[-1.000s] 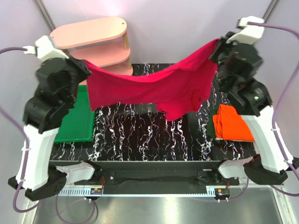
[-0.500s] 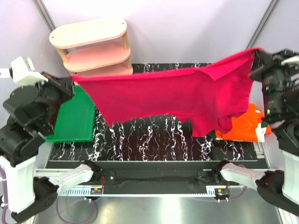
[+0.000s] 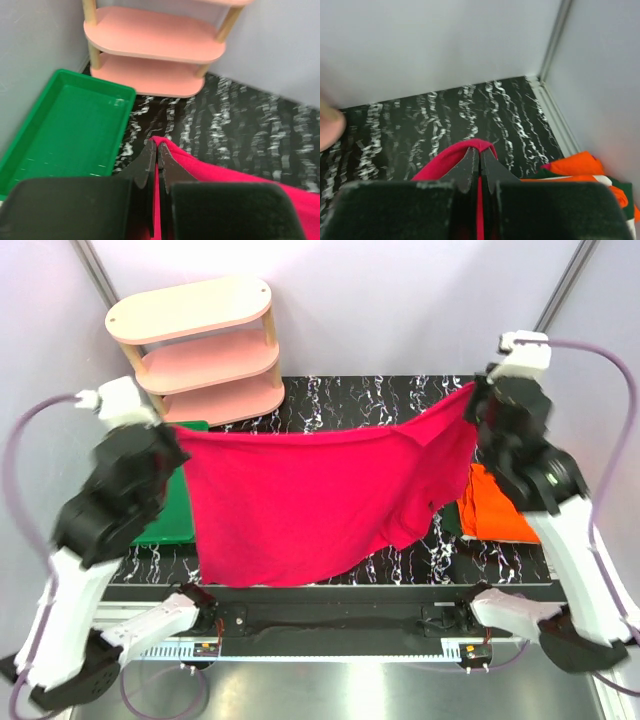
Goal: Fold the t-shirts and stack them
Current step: Flatten out the tshirt
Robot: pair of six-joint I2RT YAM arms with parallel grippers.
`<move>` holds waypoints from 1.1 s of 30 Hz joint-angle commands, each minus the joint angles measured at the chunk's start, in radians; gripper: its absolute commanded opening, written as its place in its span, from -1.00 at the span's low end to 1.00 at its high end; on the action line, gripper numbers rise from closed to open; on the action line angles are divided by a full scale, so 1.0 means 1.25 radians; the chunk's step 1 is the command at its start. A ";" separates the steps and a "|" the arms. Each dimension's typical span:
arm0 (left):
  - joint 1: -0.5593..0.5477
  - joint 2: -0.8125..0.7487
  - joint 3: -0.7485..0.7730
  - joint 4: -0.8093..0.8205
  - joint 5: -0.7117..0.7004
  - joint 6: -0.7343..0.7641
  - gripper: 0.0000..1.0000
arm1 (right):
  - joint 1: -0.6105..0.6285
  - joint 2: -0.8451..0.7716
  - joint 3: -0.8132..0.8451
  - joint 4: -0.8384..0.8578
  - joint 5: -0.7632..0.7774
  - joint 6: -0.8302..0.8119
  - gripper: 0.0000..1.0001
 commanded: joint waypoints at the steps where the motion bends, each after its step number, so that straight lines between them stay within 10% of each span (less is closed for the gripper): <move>1: 0.059 0.107 -0.005 0.164 -0.013 0.094 -1.00 | -0.101 0.074 -0.003 0.116 -0.039 0.036 -1.00; 10: 0.263 0.429 0.093 0.273 0.213 0.034 -1.00 | -0.243 0.492 0.268 0.162 -0.124 0.113 -1.00; 21: 0.268 0.689 0.410 0.315 0.202 0.123 -1.00 | -0.246 0.730 0.571 0.156 -0.181 0.118 -1.00; 27: 0.250 0.601 0.277 0.321 0.223 0.090 -1.00 | -0.245 0.656 0.463 0.146 -0.208 0.144 -1.00; 33: 0.163 0.373 0.009 0.376 0.140 0.110 -1.00 | -0.204 0.382 0.030 0.289 -0.173 0.107 -1.00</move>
